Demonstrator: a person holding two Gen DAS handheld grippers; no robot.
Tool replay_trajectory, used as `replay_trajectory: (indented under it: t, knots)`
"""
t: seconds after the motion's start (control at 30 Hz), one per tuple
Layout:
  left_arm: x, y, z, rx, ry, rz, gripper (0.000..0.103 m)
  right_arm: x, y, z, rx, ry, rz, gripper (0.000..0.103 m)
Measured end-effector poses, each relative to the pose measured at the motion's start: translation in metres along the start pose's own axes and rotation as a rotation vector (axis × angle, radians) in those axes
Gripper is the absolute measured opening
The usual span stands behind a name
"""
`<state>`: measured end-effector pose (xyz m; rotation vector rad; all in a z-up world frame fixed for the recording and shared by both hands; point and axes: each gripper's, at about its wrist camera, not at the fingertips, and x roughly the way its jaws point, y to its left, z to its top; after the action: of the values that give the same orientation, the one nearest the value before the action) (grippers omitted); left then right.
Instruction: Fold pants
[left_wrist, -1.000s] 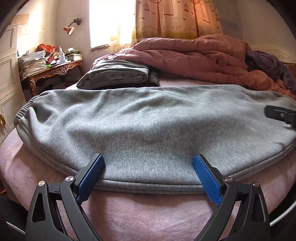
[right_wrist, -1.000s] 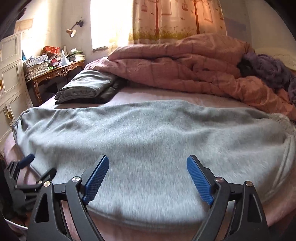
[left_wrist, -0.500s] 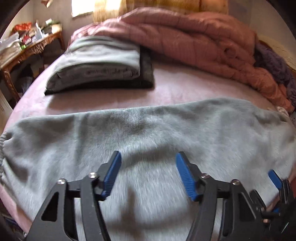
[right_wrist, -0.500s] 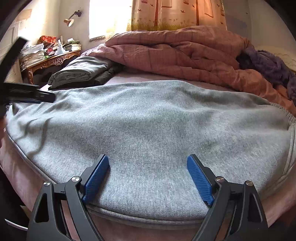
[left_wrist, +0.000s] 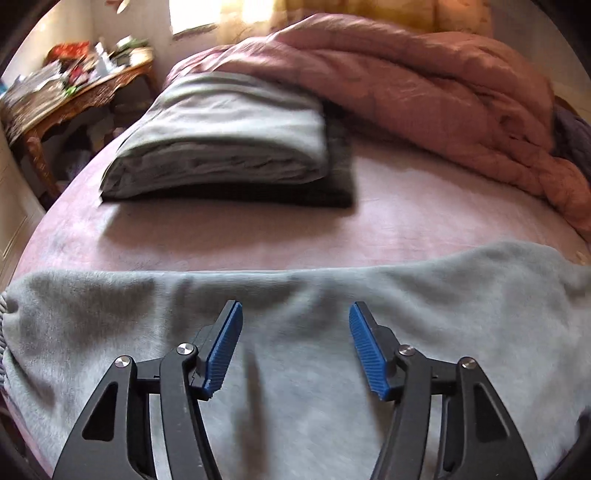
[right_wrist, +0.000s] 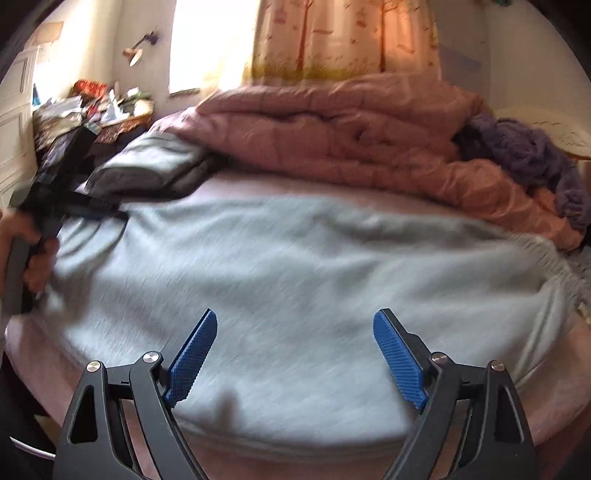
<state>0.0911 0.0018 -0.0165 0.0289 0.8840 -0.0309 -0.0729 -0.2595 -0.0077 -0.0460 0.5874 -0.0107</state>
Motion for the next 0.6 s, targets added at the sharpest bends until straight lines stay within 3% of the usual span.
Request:
replay_trajectory:
  t: [0.1, 0.17, 0.23, 0.33, 0.4, 0.47, 0.53, 0.6]
  knots:
    - [-0.021, -0.031, -0.008, 0.058, -0.037, -0.088, 0.060, -0.007, -0.039, 0.027, 0.049, -0.027, -0.072, 0.088]
    - [-0.028, -0.051, -0.010, 0.074, -0.033, -0.144, 0.060, 0.001, -0.069, 0.038, 0.090, 0.037, -0.140, 0.088]
    - [-0.032, -0.070, -0.017, 0.099, -0.048, -0.170, 0.060, 0.013, -0.091, 0.038, 0.065, 0.120, -0.277, 0.088]
    - [-0.032, -0.093, -0.035, 0.139, -0.053, -0.179, 0.060, 0.020, -0.121, 0.019, 0.054, 0.168, -0.350, 0.088]
    - [-0.023, -0.102, -0.044, 0.163, -0.031, -0.185, 0.060, 0.023, -0.149, 0.001, 0.154, 0.234, -0.284, 0.088]
    - [-0.016, -0.110, -0.050, 0.180, -0.020, -0.164, 0.060, 0.012, -0.169, -0.008, 0.269, 0.223, -0.190, 0.087]
    - [-0.021, -0.111, -0.049, 0.191, -0.038, -0.169, 0.059, 0.004, -0.177, -0.013, 0.291, 0.220, -0.132, 0.086]
    - [-0.031, -0.109, -0.041, 0.199, -0.043, -0.210, 0.060, 0.002, -0.175, -0.013, 0.270, 0.222, -0.132, 0.086]
